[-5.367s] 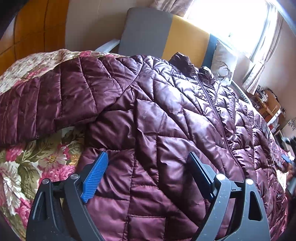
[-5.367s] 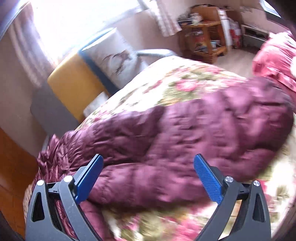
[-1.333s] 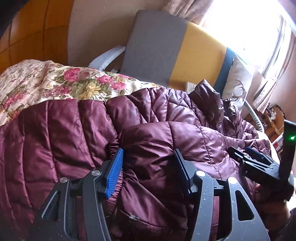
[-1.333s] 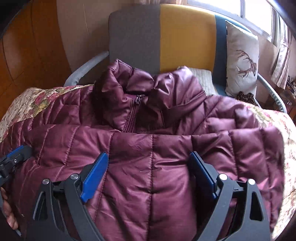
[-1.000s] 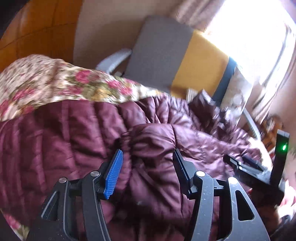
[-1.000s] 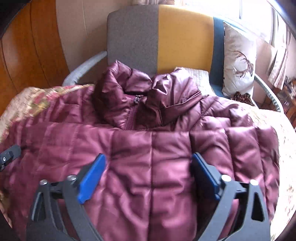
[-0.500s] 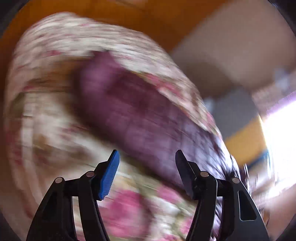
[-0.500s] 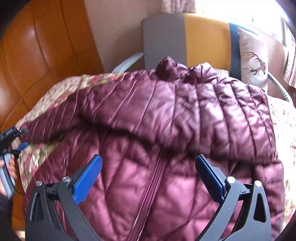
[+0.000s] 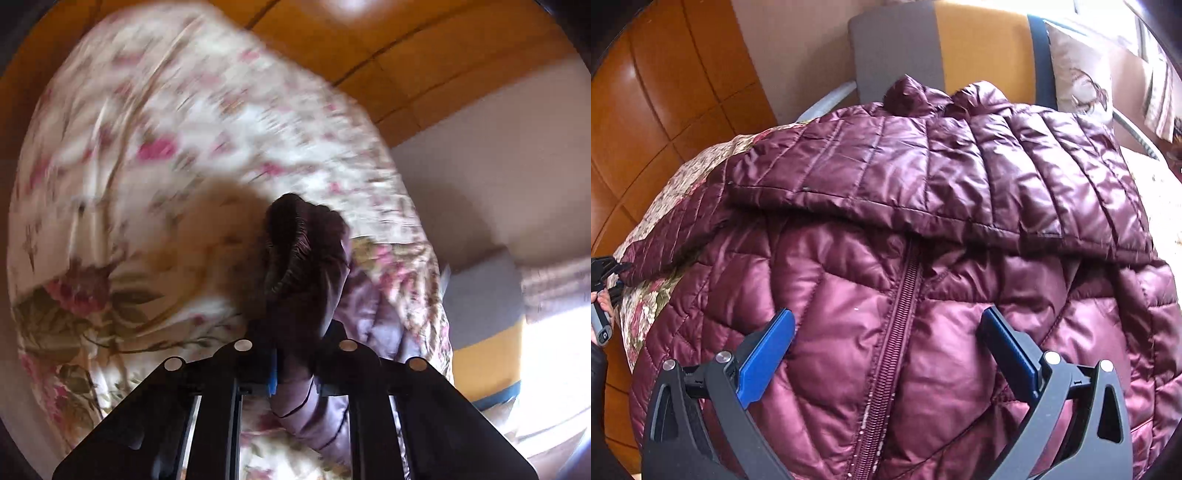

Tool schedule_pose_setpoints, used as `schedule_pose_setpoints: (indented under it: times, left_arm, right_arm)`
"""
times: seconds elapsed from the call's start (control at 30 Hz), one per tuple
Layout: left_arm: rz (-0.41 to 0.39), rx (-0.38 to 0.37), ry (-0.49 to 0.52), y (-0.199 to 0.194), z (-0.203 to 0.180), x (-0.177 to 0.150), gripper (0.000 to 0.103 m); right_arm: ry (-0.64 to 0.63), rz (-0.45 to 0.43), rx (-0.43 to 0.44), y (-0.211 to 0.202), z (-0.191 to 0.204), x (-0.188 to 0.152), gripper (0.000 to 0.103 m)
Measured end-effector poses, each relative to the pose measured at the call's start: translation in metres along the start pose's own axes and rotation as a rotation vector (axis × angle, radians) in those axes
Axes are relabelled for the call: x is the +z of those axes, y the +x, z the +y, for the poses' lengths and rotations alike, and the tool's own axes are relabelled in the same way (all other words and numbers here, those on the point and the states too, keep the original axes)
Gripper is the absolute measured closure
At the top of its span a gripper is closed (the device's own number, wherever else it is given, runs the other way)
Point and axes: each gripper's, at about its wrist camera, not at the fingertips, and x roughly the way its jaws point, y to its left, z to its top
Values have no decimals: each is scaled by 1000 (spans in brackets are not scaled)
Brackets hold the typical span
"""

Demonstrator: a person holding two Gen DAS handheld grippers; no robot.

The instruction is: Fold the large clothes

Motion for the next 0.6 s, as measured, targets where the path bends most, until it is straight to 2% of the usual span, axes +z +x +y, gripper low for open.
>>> schedule_pose_setpoints:
  times: [0.13,0.3,0.43,0.5,0.6]
  left_arm:
    - [-53,-160,173,-45,-60,-15,91]
    - [-39,-357,376,-83,-146,-59,91]
    - [71,-516,532,-89,-213,-123,91]
    - [171,-572,631,-84,-245,-176,91]
    - [276,-564,800,-72,-273,-256,91]
  right_arm:
    - [8,-10,6,-2,-2,0,3]
    - [53,-58,43,-17,-10,0,4]
    - [78,-103,71,-37,-20,1,4]
    - [91,-119,74,-45,-26,0,5]
    - [135,-142,88,-56,-41,0,6]
